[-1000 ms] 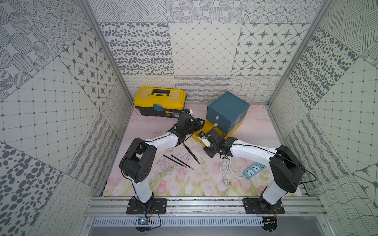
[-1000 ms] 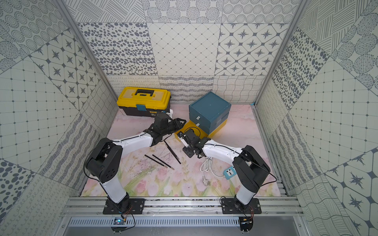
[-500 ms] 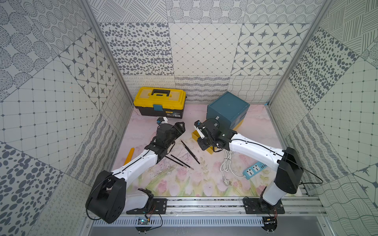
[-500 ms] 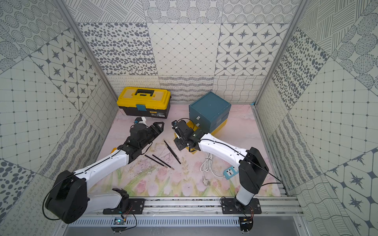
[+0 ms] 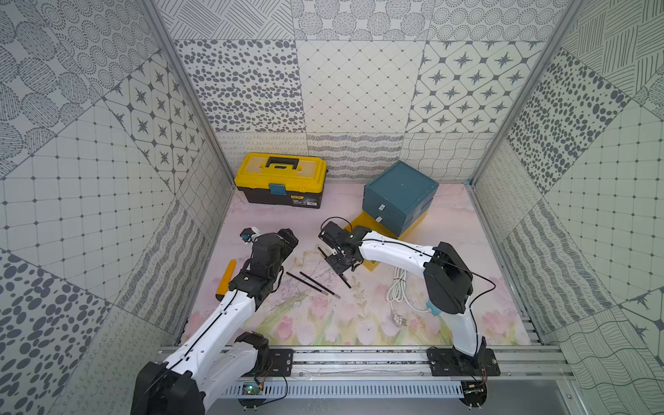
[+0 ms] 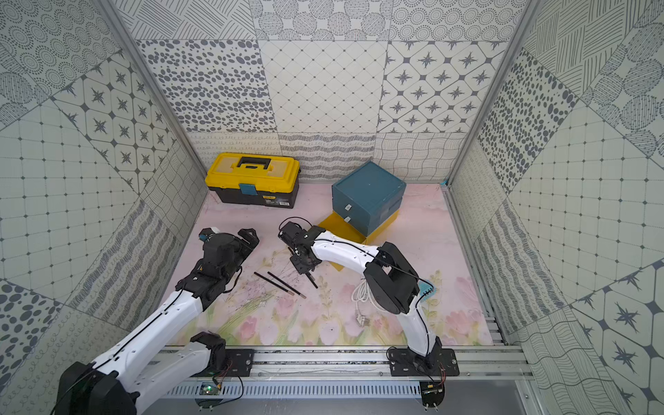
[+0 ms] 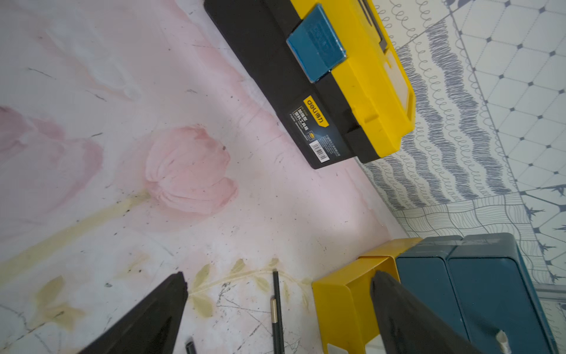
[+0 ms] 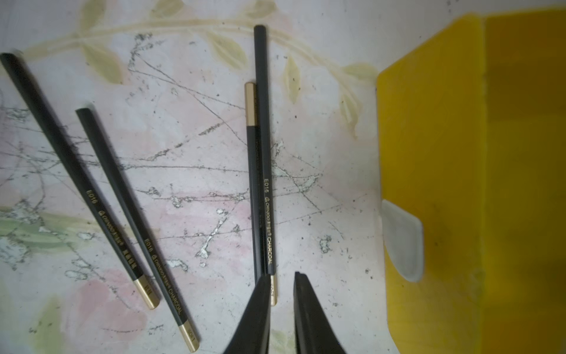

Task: Please place the pencils in the drawer according to their color
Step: Pick up the pencil from the center of the board.

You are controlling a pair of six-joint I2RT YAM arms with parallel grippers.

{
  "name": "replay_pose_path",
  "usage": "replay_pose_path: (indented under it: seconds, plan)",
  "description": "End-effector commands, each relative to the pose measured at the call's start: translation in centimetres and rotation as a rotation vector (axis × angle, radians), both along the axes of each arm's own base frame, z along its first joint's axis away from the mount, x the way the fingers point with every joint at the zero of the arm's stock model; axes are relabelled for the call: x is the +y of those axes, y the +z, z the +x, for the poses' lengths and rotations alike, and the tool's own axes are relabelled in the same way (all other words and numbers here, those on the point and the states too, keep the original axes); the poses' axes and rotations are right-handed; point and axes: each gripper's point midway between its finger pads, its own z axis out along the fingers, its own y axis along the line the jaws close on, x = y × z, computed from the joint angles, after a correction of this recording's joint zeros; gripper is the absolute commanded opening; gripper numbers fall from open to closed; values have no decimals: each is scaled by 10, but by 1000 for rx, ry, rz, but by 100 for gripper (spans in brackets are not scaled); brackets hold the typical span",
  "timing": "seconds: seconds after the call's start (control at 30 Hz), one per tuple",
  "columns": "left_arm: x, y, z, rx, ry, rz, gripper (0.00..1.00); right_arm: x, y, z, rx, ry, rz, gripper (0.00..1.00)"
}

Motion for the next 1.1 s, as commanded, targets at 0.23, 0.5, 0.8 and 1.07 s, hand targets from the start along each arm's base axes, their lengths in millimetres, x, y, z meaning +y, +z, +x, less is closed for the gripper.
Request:
replay_pose_path:
  seconds: [0.23,0.5,0.8,1.07]
  plan:
    - [23,-26,-21,120,74,63,99,10,-21,9,27,17,-39,24]
    - [22,-30,-21,130,73,56,99,16,-31,10,49,23,-38,26]
    - [22,-34,-22,139,66,53,99,7,-45,12,61,5,-74,25]
    - [18,-35,-20,142,55,45,99,2,-60,17,64,-4,-109,26]
